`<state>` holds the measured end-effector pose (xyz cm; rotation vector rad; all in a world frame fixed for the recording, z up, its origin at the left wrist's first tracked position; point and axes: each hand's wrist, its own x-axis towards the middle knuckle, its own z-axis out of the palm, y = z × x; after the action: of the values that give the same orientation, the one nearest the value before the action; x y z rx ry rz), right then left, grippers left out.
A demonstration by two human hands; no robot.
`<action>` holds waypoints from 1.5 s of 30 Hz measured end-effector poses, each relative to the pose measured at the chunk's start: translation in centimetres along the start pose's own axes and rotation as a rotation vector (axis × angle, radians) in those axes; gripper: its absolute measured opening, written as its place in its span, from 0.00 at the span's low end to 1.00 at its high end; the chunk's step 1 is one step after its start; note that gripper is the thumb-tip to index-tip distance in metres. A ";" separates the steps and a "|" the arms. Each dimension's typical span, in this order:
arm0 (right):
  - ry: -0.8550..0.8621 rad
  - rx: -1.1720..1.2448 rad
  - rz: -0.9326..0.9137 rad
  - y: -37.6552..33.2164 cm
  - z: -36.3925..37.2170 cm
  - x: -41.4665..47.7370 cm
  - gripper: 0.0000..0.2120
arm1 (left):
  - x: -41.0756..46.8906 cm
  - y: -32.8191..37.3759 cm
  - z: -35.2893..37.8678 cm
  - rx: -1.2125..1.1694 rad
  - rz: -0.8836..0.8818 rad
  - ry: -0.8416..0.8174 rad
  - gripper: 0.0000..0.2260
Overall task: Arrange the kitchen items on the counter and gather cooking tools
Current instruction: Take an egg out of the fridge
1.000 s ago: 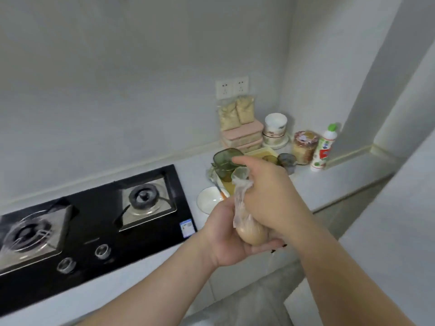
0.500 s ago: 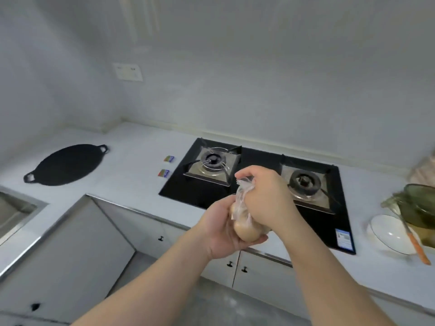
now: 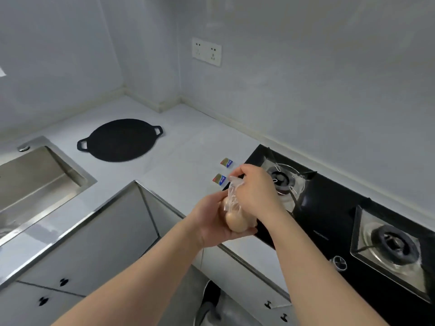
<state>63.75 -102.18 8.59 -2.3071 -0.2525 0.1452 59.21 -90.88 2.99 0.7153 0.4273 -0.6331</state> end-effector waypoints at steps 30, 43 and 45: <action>0.233 -0.172 0.370 12.3 9.9 42.2 0.07 | 30.9 28.7 -10.0 0.232 -0.061 0.270 0.15; 0.256 -0.148 0.414 14.8 11.9 44.3 0.11 | 34.0 28.5 -10.0 0.416 -0.076 0.265 0.07; 0.265 -0.160 0.434 14.9 12.1 44.4 0.12 | 34.2 28.4 -10.2 0.443 -0.073 0.265 0.07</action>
<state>106.80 -93.43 -11.72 -2.4772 0.3866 0.0352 101.71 -80.16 -9.82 1.2182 0.5671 -0.7137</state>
